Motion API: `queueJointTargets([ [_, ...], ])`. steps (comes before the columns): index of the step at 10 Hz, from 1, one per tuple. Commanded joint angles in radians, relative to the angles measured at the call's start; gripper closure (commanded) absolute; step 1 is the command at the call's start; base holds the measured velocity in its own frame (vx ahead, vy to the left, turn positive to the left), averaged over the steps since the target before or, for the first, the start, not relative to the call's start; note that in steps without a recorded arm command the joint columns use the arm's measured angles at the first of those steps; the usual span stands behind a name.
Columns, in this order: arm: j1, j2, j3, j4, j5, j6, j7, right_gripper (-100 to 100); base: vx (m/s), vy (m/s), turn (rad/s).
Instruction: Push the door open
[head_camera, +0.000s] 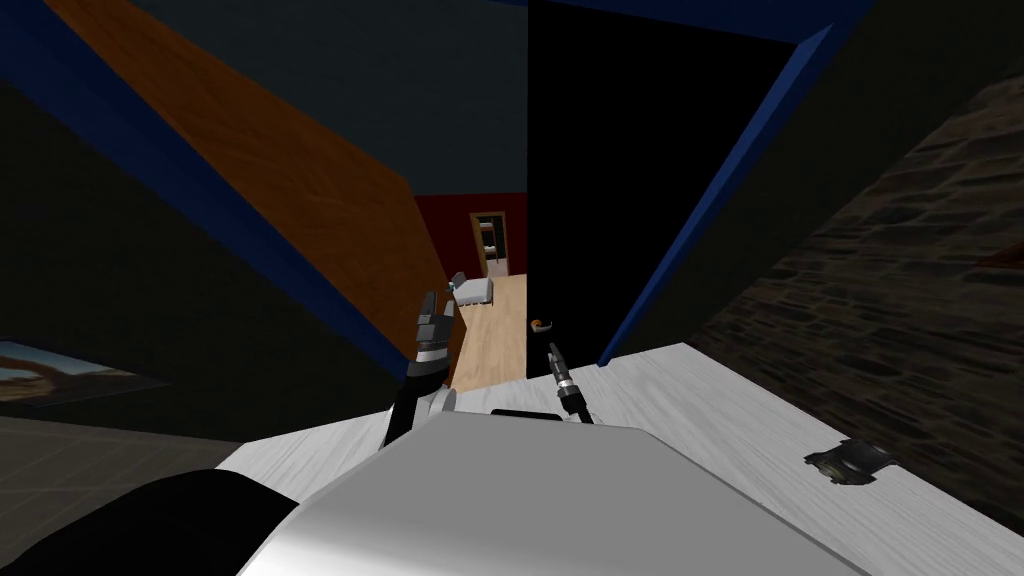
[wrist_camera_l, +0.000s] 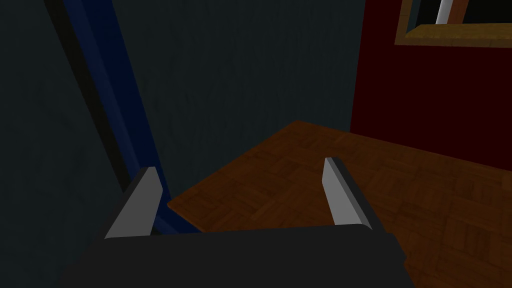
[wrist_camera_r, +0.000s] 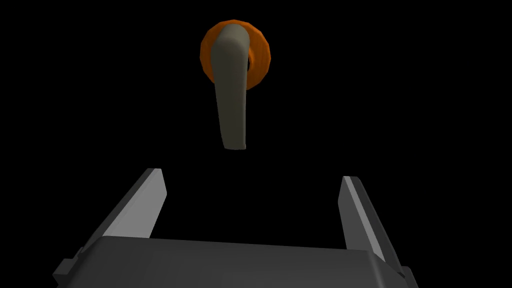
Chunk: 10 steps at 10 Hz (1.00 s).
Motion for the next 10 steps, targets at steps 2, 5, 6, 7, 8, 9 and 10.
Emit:
queueJointTargets([
  [2,-0.013,0.012,0.012,0.057,0.005,-0.014,-0.001,-100,0.052,-0.139,0.063],
  [5,-0.016,-0.002,0.01,0.074,0.004,-0.024,0.0,-100,0.049,-0.05,0.034],
  [6,-0.017,-0.005,0.009,0.076,0.003,-0.025,0.001,-100,0.158,0.022,0.019],
  [7,-0.019,-0.009,0.007,0.08,0.002,-0.028,0.001,-100,0.163,0.022,0.016],
  [8,-0.021,-0.011,0.004,0.085,0.001,-0.03,0.001,-100,0.186,0.052,0.024],
  [9,-0.023,-0.01,0.002,0.089,0.0,-0.032,0.001,-100,0.221,0.045,0.022],
  [10,-0.025,-0.007,0.0,0.094,-0.001,-0.035,0.001,-100,0.229,0.056,0.024],
])
